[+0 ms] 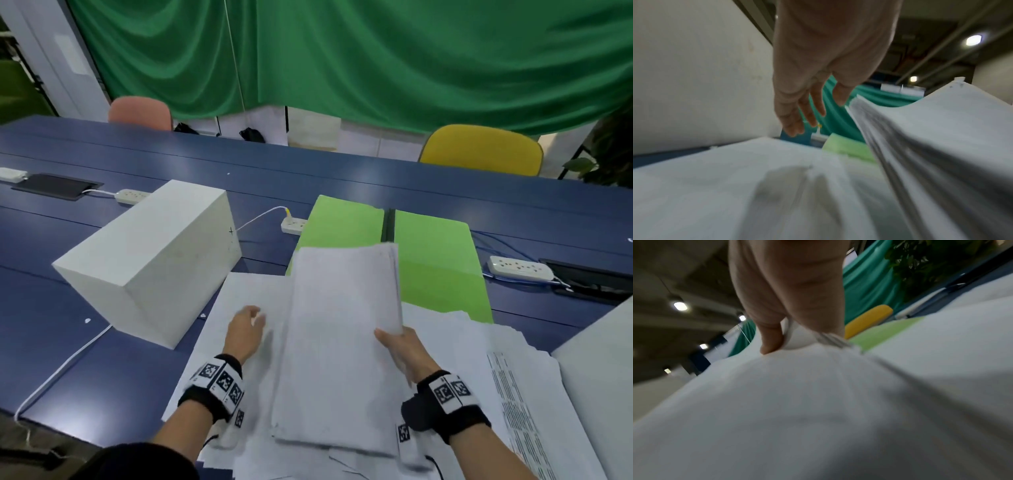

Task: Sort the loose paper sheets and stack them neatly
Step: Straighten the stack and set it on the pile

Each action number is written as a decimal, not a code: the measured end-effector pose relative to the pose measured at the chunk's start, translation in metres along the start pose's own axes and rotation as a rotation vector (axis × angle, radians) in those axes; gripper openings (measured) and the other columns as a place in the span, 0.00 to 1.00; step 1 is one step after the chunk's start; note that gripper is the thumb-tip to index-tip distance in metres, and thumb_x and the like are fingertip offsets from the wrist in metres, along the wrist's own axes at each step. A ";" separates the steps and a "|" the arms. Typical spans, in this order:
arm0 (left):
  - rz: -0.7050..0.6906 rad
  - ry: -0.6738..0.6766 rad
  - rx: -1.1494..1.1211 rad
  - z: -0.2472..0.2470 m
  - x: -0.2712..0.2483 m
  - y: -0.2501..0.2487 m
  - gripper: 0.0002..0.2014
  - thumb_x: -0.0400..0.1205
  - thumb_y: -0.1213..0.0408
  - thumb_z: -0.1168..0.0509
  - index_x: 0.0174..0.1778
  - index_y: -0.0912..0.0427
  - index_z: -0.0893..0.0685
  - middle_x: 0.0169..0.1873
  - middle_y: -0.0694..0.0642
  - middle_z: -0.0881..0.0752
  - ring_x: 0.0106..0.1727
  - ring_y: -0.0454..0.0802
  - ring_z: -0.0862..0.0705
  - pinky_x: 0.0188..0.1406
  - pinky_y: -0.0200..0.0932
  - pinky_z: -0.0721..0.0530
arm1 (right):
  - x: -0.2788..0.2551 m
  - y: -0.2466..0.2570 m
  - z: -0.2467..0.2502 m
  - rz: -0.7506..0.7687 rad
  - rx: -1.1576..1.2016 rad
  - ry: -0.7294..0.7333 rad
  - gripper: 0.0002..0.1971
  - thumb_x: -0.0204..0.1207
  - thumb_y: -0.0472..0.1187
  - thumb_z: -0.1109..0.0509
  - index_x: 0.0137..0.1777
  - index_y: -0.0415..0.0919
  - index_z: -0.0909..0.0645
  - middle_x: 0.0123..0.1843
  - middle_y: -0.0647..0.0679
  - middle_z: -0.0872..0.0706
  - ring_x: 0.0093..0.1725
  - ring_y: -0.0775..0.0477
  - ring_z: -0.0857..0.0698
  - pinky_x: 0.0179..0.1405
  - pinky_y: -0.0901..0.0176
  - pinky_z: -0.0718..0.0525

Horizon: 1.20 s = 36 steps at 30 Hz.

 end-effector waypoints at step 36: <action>0.222 -0.030 -0.468 -0.030 0.002 0.051 0.08 0.81 0.73 0.40 0.50 0.65 0.16 0.45 0.60 0.15 0.46 0.55 0.19 0.47 0.43 0.21 | 0.028 -0.058 0.005 -0.074 -0.226 -0.122 0.16 0.76 0.41 0.31 0.60 0.33 0.19 0.56 0.37 0.14 0.56 0.36 0.16 0.61 0.46 0.19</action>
Point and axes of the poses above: each hand's wrist, its own x-axis towards the middle knuckle, its own z-axis out of the back of the hand, y = z × x, the point moved 6 cm from there along x, towards the middle knuckle
